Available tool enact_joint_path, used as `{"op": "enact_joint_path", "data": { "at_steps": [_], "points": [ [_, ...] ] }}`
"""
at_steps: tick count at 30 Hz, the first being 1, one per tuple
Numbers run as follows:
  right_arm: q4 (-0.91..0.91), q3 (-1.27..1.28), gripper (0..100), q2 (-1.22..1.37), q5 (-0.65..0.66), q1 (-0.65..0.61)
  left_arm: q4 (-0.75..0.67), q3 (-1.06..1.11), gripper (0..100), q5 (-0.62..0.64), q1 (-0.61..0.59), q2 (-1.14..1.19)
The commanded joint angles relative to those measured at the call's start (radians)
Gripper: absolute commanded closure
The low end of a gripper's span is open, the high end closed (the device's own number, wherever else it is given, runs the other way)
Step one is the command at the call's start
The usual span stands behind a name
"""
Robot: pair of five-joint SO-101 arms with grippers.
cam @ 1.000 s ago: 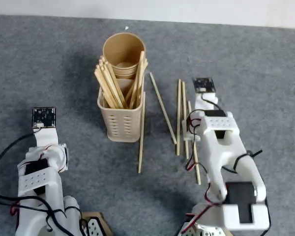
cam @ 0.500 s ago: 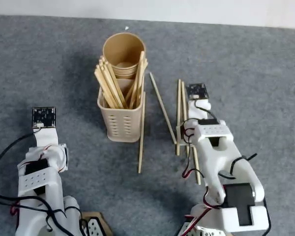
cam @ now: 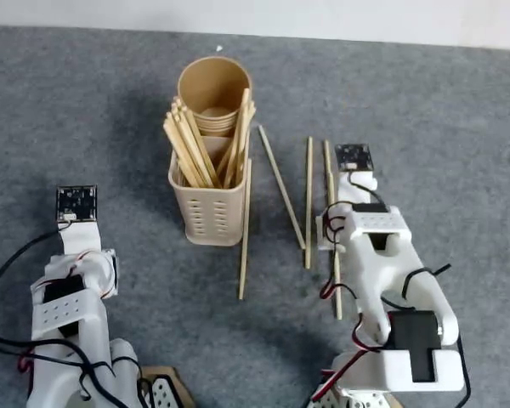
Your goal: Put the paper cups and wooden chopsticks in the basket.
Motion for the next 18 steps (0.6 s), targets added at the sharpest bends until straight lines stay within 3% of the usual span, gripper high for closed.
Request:
{"op": "enact_joint_path", "data": {
  "at_steps": [1, 6, 10, 14, 18],
  "points": [
    [0.012, -0.019, 99.3, -0.027, -0.005, -0.015, -0.014, -0.005, 86, -0.009, 0.010, -0.019],
    [-0.031, -0.074, 99.3, -0.303, -0.014, 0.007, -0.014, -0.005, 86, -0.009, 0.010, -0.019],
    [-0.249, -0.079, 99.3, -0.607, -0.014, -0.004, -0.014, -0.007, 86, -0.009, 0.012, -0.019],
    [-0.446, -0.081, 99.3, -0.808, -0.014, -0.084, -0.014, -0.007, 86, -0.009, 0.013, -0.019],
    [-0.605, -0.104, 99.3, -0.843, -0.014, -0.225, -0.014, -0.007, 86, -0.009, 0.015, -0.018]
  ]
}}
